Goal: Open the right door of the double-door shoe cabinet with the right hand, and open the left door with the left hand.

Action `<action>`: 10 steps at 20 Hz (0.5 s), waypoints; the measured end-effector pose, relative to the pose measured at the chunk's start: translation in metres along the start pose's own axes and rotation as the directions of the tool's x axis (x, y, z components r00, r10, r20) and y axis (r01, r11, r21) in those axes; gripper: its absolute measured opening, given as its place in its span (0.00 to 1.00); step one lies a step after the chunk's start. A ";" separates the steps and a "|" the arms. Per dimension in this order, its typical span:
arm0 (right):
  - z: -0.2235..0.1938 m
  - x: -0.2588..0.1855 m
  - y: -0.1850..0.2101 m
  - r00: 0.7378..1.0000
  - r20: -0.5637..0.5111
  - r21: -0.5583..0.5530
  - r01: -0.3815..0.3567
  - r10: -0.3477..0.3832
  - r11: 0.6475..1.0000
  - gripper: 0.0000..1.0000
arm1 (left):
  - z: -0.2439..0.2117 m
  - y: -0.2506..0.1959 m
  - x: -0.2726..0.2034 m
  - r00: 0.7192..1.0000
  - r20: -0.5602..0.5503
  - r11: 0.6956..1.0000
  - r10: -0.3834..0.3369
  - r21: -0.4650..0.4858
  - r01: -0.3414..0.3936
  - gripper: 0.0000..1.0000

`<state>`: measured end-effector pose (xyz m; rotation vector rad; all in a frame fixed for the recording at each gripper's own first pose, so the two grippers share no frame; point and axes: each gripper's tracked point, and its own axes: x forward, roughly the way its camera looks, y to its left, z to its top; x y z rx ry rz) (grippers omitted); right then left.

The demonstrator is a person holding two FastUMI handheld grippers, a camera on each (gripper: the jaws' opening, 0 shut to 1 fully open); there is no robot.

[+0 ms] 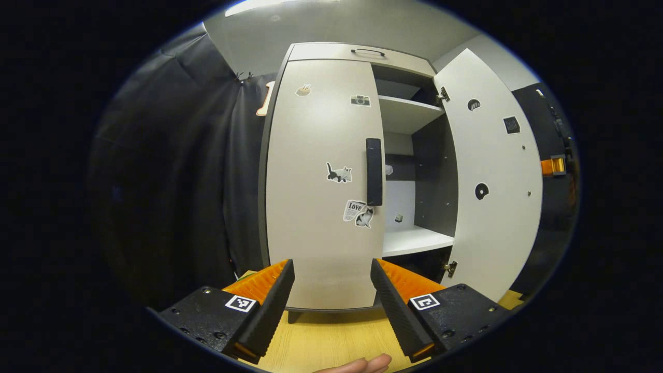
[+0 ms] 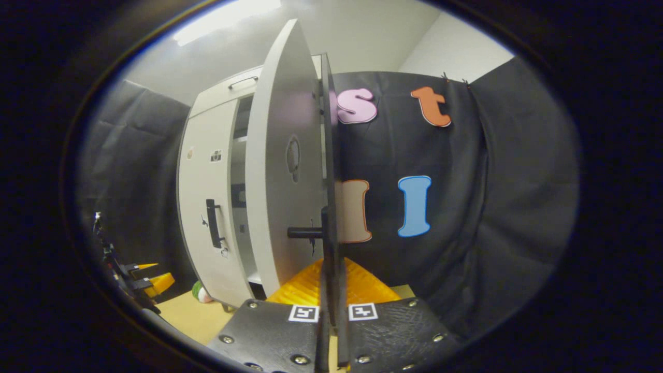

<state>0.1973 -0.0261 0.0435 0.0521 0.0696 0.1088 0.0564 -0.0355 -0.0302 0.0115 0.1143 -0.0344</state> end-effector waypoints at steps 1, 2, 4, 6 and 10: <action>0.000 -0.001 -0.005 1.000 0.003 -0.009 0.013 -0.013 1.000 0.06 | 0.000 0.005 -0.001 1.000 0.001 1.000 0.000 0.005 0.000 0.92; 0.001 -0.003 -0.005 1.000 0.003 -0.005 0.008 -0.008 1.000 0.06 | 0.000 0.006 -0.001 1.000 0.004 1.000 -0.003 0.010 0.003 0.92; 0.000 -0.006 0.001 1.000 0.006 0.014 -0.001 0.001 1.000 0.07 | 0.003 0.012 -0.002 1.000 0.016 1.000 0.005 0.011 -0.005 0.92; 0.003 -0.009 -0.011 0.999 0.029 -0.008 0.041 -0.041 0.999 0.23 | 0.006 0.021 0.000 0.999 0.026 1.000 0.022 0.009 -0.022 0.92; -0.001 -0.022 -0.020 0.994 0.037 0.002 0.098 -0.098 0.995 0.85 | 0.010 0.023 0.010 1.000 0.022 1.000 0.022 0.006 -0.022 0.92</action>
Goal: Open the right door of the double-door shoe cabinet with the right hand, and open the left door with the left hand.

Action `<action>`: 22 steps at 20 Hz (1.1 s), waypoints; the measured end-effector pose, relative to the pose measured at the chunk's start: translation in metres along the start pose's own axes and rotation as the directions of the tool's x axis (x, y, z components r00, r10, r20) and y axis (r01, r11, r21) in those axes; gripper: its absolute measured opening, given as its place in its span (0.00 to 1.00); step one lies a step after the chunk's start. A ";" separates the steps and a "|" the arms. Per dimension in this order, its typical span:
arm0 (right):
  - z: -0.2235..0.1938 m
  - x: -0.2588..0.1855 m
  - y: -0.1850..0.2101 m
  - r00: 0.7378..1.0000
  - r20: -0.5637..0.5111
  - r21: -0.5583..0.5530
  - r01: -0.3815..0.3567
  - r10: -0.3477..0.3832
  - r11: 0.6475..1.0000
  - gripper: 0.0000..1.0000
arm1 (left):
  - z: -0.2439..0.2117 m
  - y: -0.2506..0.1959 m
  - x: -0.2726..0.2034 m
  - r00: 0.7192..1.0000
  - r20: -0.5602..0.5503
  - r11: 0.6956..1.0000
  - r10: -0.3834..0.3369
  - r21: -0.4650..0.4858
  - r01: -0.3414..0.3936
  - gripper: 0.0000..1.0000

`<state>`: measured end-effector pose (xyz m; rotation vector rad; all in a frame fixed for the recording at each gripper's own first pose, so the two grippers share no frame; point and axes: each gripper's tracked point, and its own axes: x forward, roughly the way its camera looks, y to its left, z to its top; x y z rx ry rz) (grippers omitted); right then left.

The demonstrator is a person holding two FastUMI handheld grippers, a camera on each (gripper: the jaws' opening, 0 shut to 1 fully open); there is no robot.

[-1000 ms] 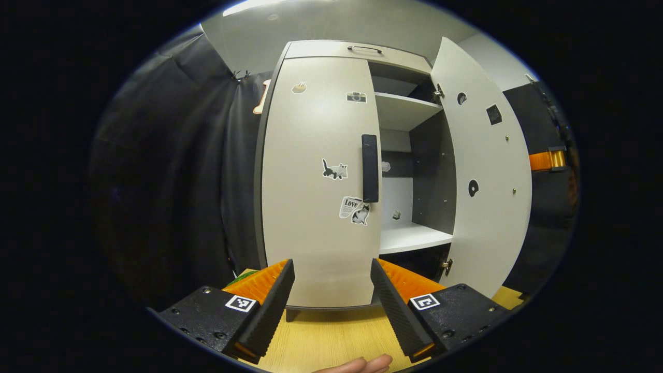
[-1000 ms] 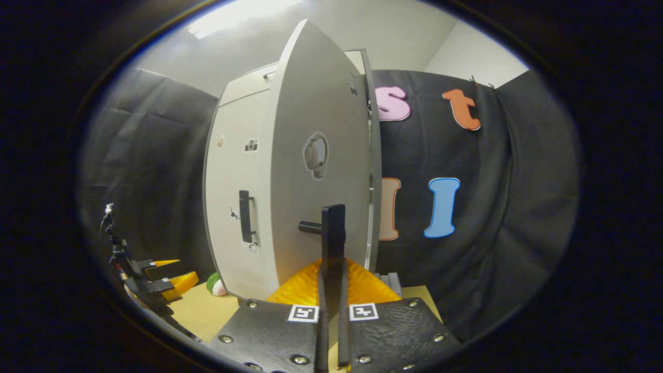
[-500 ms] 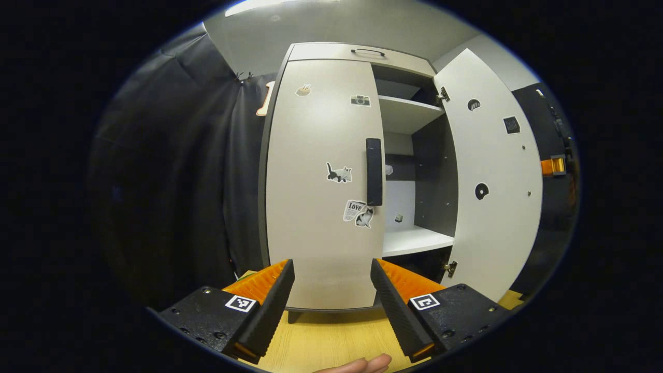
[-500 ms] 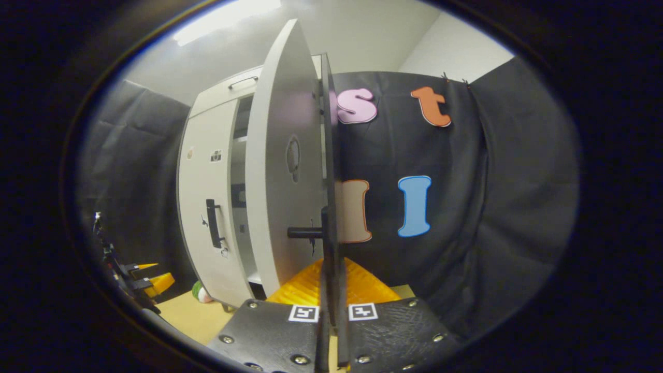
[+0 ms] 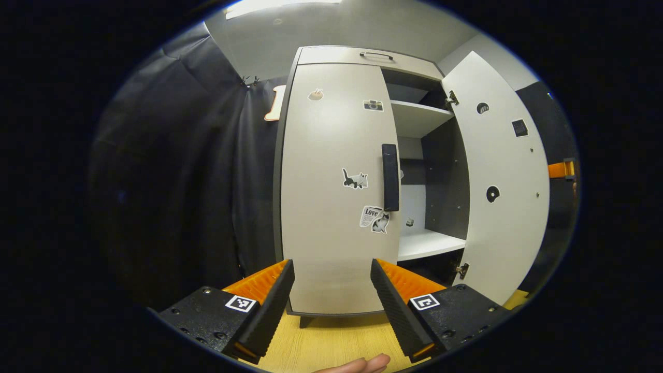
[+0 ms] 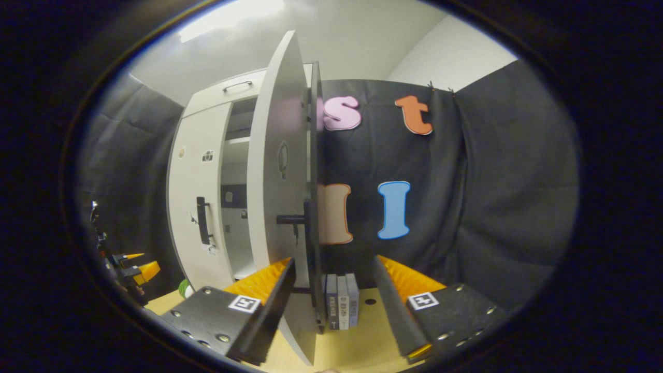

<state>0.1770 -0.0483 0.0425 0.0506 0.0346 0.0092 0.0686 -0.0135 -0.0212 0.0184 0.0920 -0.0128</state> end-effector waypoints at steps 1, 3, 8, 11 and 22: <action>-0.003 -0.004 0.000 1.000 -0.003 0.011 0.005 -0.005 1.000 0.92 | 0.001 -0.002 0.004 1.000 -0.003 1.000 -0.010 0.001 0.010 0.92; -0.005 -0.015 0.001 1.000 -0.008 0.017 0.023 -0.023 1.000 0.95 | 0.008 -0.009 0.011 1.000 -0.007 1.000 -0.027 0.002 0.027 0.92; -0.004 -0.038 0.010 0.999 0.012 0.013 0.036 -0.037 0.999 0.99 | 0.047 -0.026 0.038 0.999 0.035 1.000 -0.030 0.006 0.030 0.92; -0.004 -0.047 0.030 1.000 0.028 0.050 -0.016 0.015 0.999 0.99 | 0.066 -0.043 0.065 0.999 0.021 0.999 -0.041 0.023 0.040 0.92; -0.006 -0.065 0.049 0.996 0.050 -0.003 -0.080 0.080 0.997 0.95 | 0.100 -0.081 0.149 0.999 0.038 1.000 0.001 0.023 -0.002 0.92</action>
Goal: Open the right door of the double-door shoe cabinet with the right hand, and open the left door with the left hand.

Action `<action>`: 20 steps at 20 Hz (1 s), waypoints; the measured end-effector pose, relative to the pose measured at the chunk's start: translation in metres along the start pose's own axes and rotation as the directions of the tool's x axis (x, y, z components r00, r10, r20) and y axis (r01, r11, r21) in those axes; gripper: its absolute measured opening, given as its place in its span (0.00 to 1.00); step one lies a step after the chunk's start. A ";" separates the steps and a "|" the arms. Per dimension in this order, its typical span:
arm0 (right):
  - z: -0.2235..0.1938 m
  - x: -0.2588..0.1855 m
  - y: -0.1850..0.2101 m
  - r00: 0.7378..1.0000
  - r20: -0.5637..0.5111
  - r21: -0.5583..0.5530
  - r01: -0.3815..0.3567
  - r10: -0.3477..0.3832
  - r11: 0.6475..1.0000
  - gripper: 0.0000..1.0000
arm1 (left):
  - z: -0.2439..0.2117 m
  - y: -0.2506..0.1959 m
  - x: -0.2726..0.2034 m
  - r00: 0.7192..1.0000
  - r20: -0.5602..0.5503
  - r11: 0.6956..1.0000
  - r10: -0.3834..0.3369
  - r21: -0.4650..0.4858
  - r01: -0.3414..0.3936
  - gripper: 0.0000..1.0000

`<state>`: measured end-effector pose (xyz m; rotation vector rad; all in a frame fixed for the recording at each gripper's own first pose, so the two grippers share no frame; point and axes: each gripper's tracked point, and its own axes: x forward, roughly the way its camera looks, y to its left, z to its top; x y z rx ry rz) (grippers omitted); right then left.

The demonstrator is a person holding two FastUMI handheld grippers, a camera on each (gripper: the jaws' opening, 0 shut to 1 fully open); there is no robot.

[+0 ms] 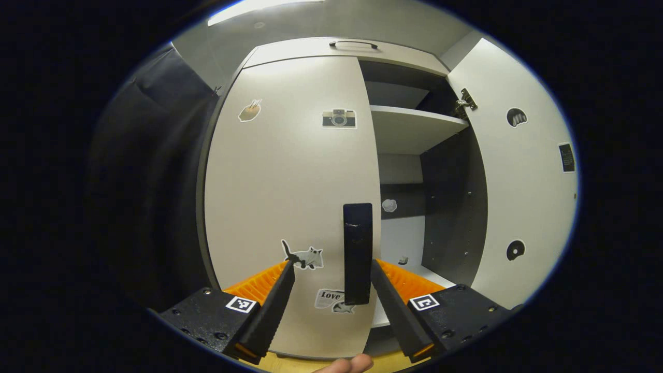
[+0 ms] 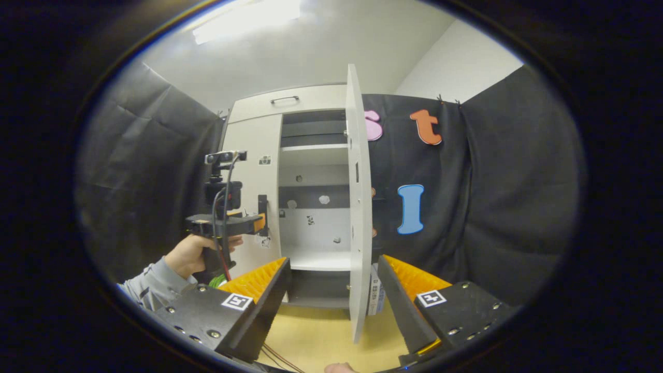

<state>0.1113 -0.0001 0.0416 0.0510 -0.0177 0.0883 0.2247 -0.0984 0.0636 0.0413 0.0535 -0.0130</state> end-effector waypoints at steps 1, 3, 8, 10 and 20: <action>-0.001 0.000 0.000 1.000 -0.001 0.005 0.002 -0.002 1.000 0.99 | -0.001 -0.004 0.006 1.000 -0.013 1.000 -0.003 0.001 0.003 0.92; -0.003 -0.001 0.001 1.000 -0.006 0.008 0.007 -0.007 1.000 0.99 | -0.005 -0.005 0.018 0.999 -0.039 1.000 0.015 0.011 -0.015 0.90; -0.009 0.000 0.005 1.000 -0.025 0.030 0.008 -0.008 1.000 0.96 | -0.020 -0.009 0.037 0.997 -0.079 1.000 0.018 -0.019 -0.019 0.85; -0.011 -0.001 0.009 1.000 -0.030 0.028 -0.004 0.005 1.000 0.99 | -0.020 -0.009 0.038 0.997 -0.079 0.999 0.018 -0.039 -0.021 0.81; -0.004 -0.004 0.013 1.000 -0.005 0.030 -0.002 0.002 1.000 0.95 | -0.020 -0.020 0.035 0.993 -0.108 0.999 -0.039 0.011 0.041 0.27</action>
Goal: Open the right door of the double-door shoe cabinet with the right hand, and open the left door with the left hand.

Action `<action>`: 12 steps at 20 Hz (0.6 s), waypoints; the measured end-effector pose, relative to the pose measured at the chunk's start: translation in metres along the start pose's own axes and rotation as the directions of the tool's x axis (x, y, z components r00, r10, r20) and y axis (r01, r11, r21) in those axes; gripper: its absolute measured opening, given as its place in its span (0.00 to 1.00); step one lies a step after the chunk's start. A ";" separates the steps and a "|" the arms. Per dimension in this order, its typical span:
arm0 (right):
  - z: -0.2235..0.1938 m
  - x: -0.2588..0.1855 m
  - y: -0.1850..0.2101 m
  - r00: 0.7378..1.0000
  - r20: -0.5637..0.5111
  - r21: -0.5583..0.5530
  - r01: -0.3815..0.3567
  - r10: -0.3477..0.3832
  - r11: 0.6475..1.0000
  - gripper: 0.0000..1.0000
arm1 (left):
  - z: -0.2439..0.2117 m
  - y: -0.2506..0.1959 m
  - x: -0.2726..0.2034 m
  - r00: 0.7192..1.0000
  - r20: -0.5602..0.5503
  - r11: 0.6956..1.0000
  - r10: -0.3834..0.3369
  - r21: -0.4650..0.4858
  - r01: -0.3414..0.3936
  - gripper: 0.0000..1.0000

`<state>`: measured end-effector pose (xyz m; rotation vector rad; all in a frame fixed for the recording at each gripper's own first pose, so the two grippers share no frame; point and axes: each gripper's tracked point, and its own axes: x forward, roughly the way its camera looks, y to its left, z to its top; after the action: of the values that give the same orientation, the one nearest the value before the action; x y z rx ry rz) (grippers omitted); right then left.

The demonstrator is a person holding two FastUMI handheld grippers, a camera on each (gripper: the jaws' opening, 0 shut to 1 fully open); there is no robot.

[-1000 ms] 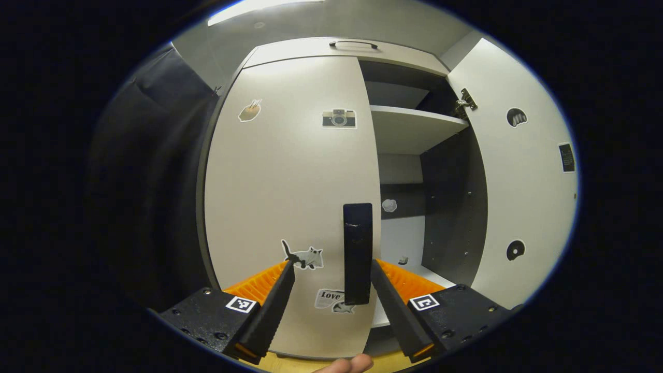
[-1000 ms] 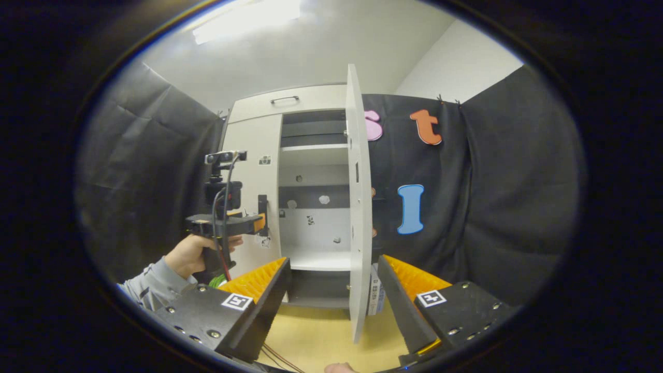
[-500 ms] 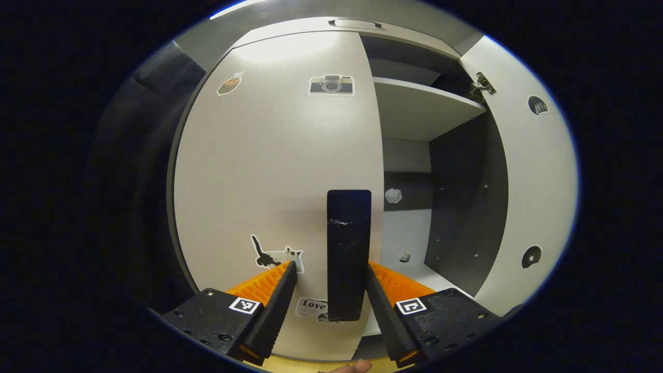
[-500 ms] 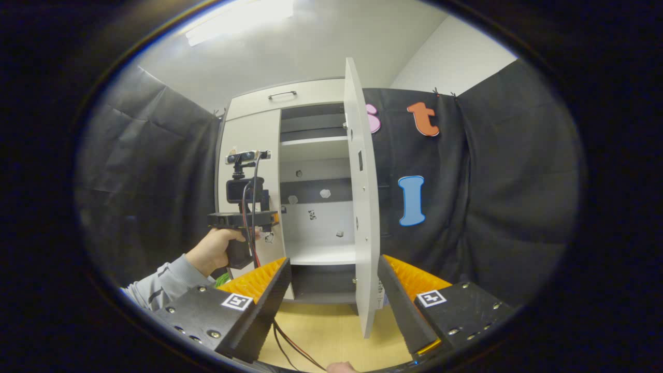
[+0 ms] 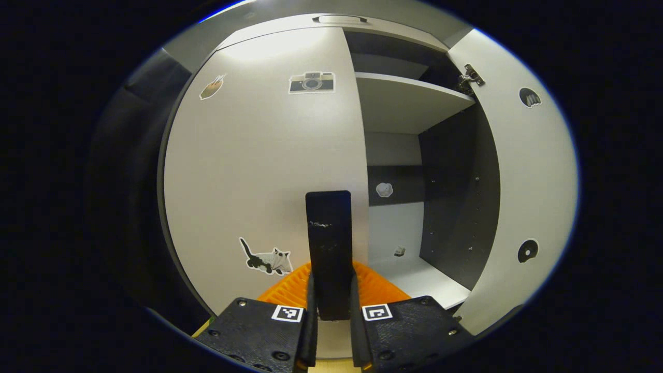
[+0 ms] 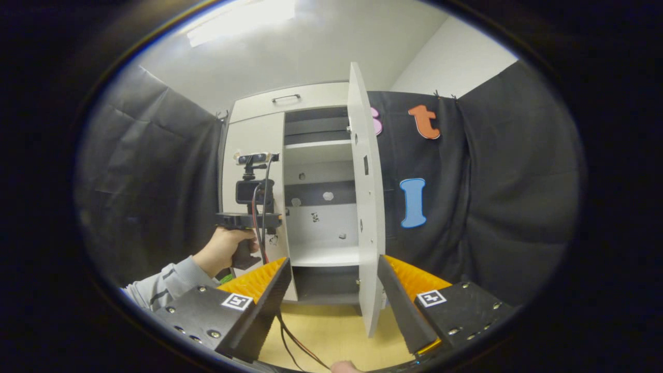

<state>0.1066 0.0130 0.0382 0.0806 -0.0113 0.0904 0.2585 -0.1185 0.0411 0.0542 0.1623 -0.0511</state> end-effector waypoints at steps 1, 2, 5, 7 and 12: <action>-0.001 0.000 0.002 1.000 -0.001 0.003 -0.006 0.006 1.000 0.95 | 0.000 0.000 -0.002 1.000 -0.002 1.000 -0.010 0.009 0.010 0.26; -0.001 0.000 0.004 1.000 -0.002 0.009 -0.013 0.013 1.000 0.99 | -0.001 0.000 -0.004 1.000 -0.006 1.000 -0.017 0.010 0.017 0.24; -0.001 -0.002 0.008 1.000 -0.005 0.006 -0.018 0.018 1.000 0.95 | 0.001 0.000 -0.013 0.999 -0.008 0.999 -0.038 0.000 0.038 0.23; -0.002 -0.002 0.009 1.000 -0.007 -0.006 -0.016 0.016 1.000 0.95 | 0.000 0.002 -0.019 0.999 -0.011 0.999 -0.053 -0.003 0.053 0.23; -0.007 -0.005 0.020 0.999 -0.026 -0.022 -0.034 0.033 0.999 0.99 | 0.000 0.006 -0.044 0.996 -0.005 0.996 -0.091 -0.017 0.091 0.23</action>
<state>0.1003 0.0335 0.0329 0.0570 0.0115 0.1245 0.2154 -0.1102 0.0487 0.0305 0.1707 -0.1407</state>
